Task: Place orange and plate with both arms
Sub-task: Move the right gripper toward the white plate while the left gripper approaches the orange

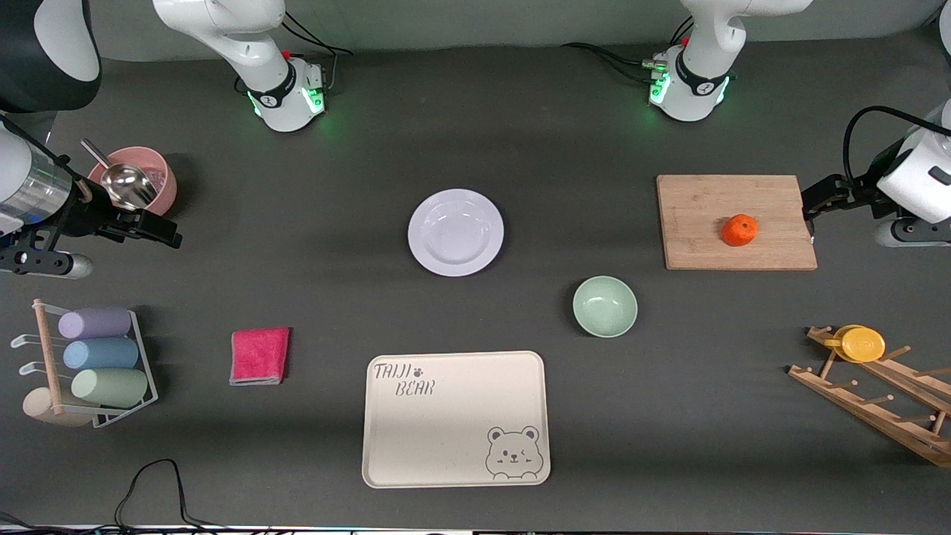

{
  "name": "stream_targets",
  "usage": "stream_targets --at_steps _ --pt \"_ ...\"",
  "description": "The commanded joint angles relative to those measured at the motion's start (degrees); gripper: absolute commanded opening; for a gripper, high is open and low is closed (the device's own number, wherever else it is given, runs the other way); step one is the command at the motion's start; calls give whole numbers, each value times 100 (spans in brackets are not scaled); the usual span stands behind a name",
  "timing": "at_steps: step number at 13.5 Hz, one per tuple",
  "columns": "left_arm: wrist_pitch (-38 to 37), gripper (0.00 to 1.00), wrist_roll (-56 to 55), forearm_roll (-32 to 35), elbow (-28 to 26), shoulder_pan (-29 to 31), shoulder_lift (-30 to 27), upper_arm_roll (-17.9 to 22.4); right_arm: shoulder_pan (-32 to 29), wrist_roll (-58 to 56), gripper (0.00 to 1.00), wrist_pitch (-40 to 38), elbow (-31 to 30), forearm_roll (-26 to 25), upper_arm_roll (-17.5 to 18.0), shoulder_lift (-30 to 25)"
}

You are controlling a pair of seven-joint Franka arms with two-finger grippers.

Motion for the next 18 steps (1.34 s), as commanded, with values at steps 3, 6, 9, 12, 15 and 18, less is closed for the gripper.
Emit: stream_targets --at_steps 3,6,9,12,15,18 --pt "-289 100 -95 -1 309 -26 136 -42 -56 -132 100 28 -146 37 27 -149" --pt "-518 100 -114 -27 293 44 41 -25 -56 -123 100 89 -155 72 44 -87" --pt "-536 100 -96 -1 -31 70 -257 -7 40 -105 100 361 -469 203 53 -104" --pt "-274 100 -104 17 -1188 158 -1037 2 41 -105 100 651 -918 791 44 -219" --pt "-159 100 -104 17 -2437 237 -2144 2 32 -123 100 696 -1164 1475 9 -236" --pt "8 100 -96 43 -2959 246 -2473 11 32 -474 100 740 -1463 2092 -26 -359"
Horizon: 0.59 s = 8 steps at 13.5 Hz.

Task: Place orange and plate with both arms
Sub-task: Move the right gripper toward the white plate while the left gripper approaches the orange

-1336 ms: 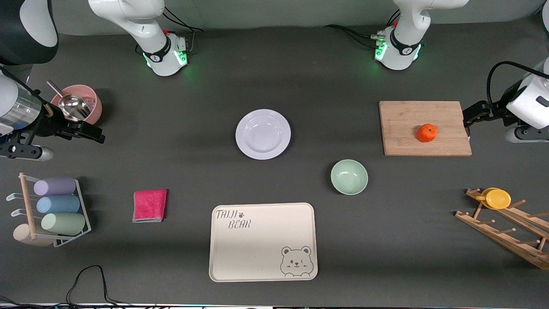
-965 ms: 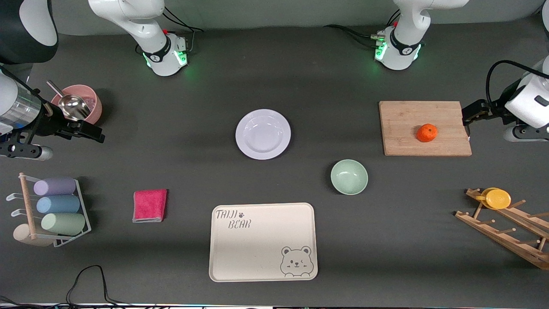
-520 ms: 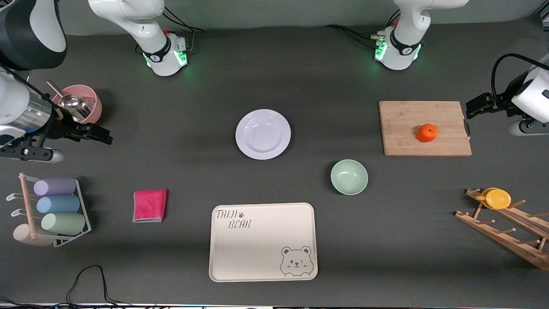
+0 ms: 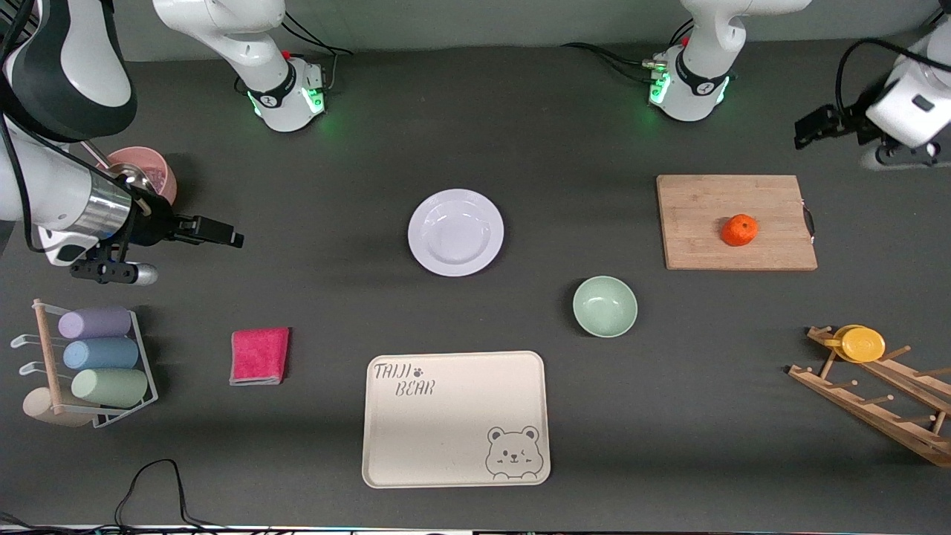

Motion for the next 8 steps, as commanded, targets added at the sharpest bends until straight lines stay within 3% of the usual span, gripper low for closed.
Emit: stream_targets --at_steps 1,3,5,8 --pt "486 100 -51 66 -581 28 -324 -24 -4 -319 100 139 -514 723 -72 -304" --pt "933 100 -51 102 -747 54 28 -6 5 -895 100 313 -909 1408 -264 -418" --pt "1714 100 -51 110 -1439 195 11 20 5 -1687 100 403 -1349 2146 -510 -436" --pt "2918 100 19 163 -2302 406 168 82 5 -2121 100 429 -1789 2668 -573 -445"
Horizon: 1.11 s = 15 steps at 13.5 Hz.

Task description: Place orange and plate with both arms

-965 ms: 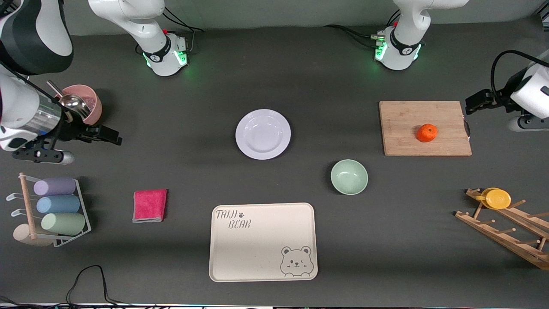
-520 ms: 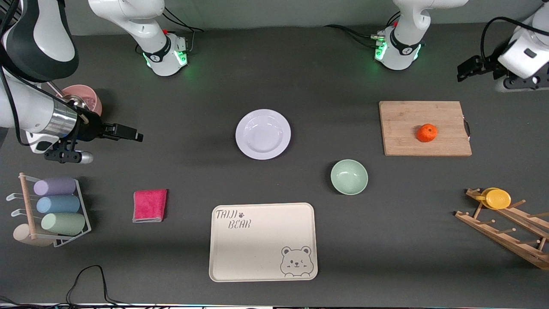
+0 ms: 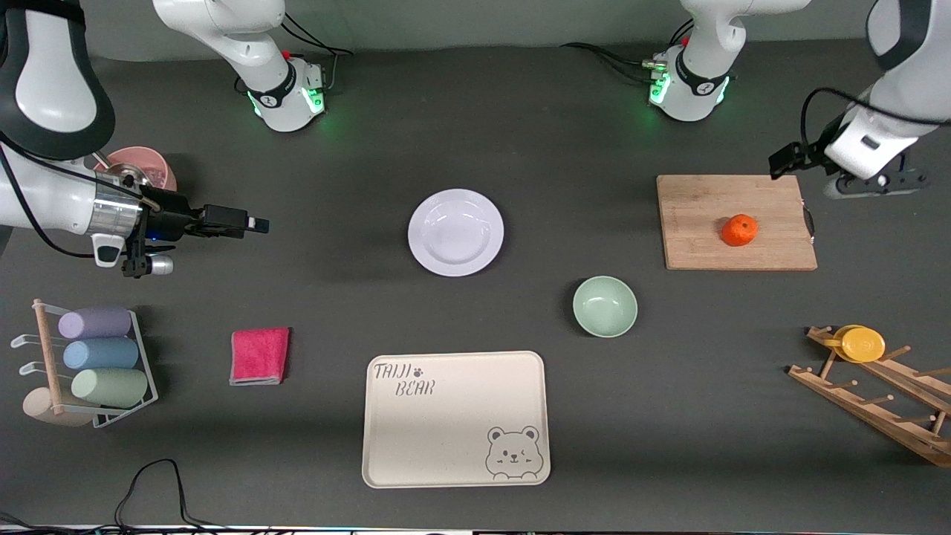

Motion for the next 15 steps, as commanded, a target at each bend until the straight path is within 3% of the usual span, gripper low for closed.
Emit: stream_targets --at_steps 1,2,6,8,10,15 --pt "954 100 13 86 -594 152 287 6 28 -299 100 150 -483 369 -9 -229" --pt "1262 100 13 86 -612 196 638 -3 28 -586 100 237 -623 517 -9 -229" --pt "2571 100 22 86 -1409 196 1088 6 19 -1711 100 492 -992 1071 -53 -54" --pt "3187 100 22 86 -1631 196 1466 6 19 -2274 100 493 -1176 1579 -53 148" --pt "3558 100 22 86 -1649 179 1783 6 28 -2688 100 502 -1309 1967 -53 341" --pt "3709 100 31 95 -1649 161 1968 -3 46 -3443 100 580 -1336 2039 -45 807"
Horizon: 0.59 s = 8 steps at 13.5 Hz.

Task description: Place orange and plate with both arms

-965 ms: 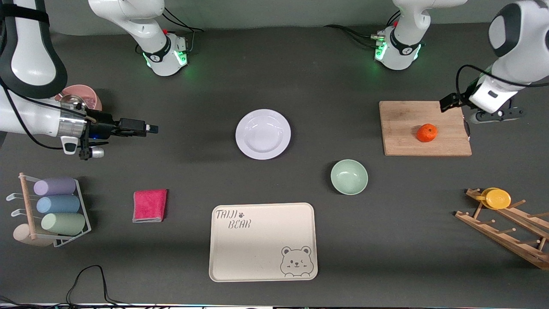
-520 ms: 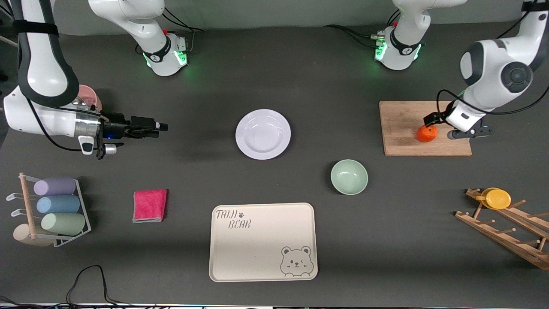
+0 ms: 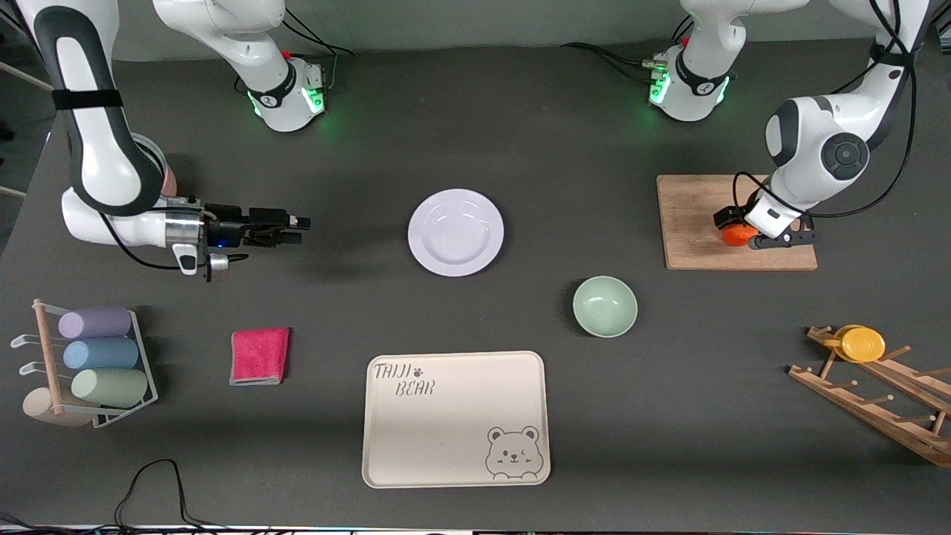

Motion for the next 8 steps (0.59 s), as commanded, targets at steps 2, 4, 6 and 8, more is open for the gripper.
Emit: stream_targets --at_steps 2,4,6,8 --pt "39 100 27 59 -2 -5 -2 -18 208 -559 100 126 -25 364 -32 279" --pt "48 96 27 51 -2 -5 15 -18 341 -716 100 179 -43 654 -23 506" --pt "57 5 167 59 -2 21 7 -18 429 -858 100 232 -34 787 -32 691" --pt "57 0 177 59 -2 30 7 -18 429 -849 100 276 -25 779 -41 727"
